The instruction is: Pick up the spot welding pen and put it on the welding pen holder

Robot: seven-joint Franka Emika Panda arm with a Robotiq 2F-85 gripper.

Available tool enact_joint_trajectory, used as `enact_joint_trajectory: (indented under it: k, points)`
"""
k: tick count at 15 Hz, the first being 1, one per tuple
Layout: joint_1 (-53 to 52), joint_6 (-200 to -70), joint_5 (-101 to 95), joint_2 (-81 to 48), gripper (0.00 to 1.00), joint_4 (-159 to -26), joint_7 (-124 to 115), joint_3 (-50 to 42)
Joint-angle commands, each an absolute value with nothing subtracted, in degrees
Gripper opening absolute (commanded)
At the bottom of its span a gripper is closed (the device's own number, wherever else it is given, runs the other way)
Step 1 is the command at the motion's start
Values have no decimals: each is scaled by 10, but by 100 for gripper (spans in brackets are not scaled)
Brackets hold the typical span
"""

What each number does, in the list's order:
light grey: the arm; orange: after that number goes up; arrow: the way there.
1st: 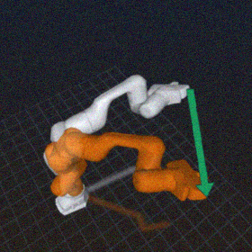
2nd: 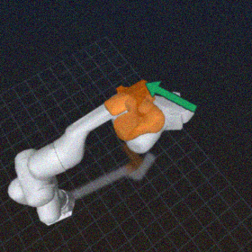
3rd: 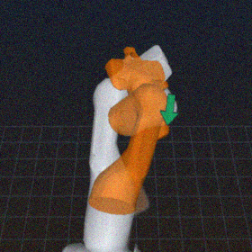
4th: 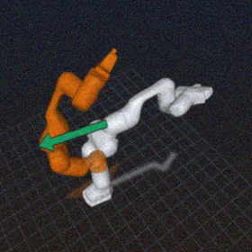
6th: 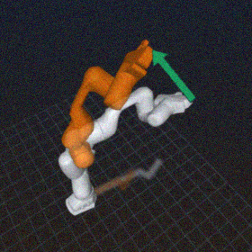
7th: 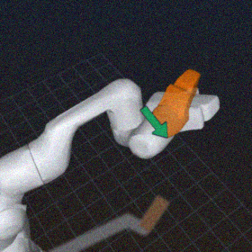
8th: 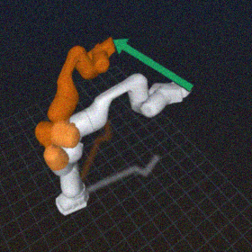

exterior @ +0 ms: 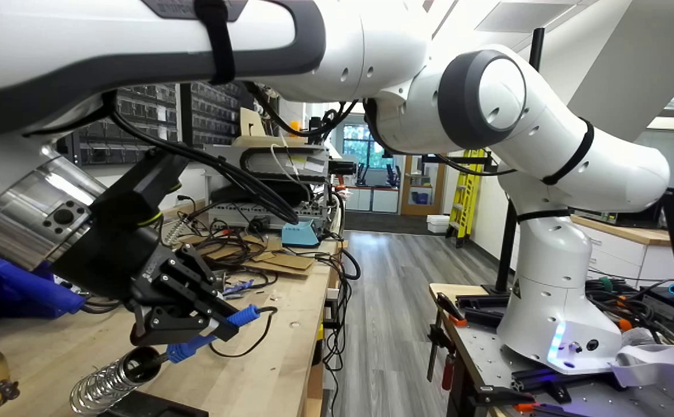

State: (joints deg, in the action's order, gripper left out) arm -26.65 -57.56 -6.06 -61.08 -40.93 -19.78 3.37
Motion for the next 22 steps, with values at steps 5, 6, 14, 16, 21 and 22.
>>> enact_joint_trajectory:
  k: [5, 6, 14, 16, 21, 22]
  points:
    - [-272, -551, -68, -656, 5, -339, -210, 19]
    - [-272, -550, -69, -660, 5, -335, -209, 17]
    - [-273, -554, -69, -660, 69, -318, -208, 14]
    - [-273, -555, -68, -656, 83, -312, -208, 14]
    - [-269, -562, -60, -645, 100, -294, -216, 17]
    - [-269, -564, -60, -641, 100, -289, -216, 17]
